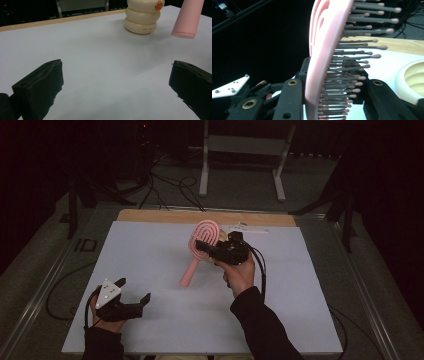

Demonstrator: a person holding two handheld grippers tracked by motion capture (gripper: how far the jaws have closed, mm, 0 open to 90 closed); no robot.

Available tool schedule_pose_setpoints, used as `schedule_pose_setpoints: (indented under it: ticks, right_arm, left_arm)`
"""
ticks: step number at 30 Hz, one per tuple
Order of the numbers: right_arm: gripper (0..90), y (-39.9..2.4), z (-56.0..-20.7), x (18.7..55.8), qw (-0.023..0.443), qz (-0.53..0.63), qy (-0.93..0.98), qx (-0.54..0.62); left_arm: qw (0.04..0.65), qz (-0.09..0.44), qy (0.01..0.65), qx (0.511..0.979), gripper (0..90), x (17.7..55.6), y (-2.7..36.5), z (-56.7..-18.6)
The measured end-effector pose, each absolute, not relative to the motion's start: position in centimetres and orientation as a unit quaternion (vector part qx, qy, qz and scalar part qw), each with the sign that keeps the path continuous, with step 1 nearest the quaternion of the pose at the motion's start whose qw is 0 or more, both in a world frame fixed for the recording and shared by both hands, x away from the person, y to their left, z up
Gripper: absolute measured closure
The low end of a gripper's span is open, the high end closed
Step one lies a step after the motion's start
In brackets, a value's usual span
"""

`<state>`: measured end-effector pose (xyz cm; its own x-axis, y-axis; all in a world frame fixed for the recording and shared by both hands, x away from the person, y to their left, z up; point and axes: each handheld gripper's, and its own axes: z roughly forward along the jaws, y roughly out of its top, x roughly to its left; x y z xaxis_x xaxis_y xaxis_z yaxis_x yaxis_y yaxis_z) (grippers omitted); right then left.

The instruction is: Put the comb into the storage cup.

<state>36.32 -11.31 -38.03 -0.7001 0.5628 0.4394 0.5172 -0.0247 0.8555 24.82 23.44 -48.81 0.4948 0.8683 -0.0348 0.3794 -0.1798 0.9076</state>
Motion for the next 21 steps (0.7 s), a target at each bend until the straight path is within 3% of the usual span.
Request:
schedule_pose_setpoints:
  ticks: [21]
  right_arm:
    - [63.7,-11.9,-37.1,38.2,0.031,0.604,0.687,0.403]
  left_arm:
    - [0.471,0.256,0.432,0.725,0.5,25.0,23.1,-49.0]
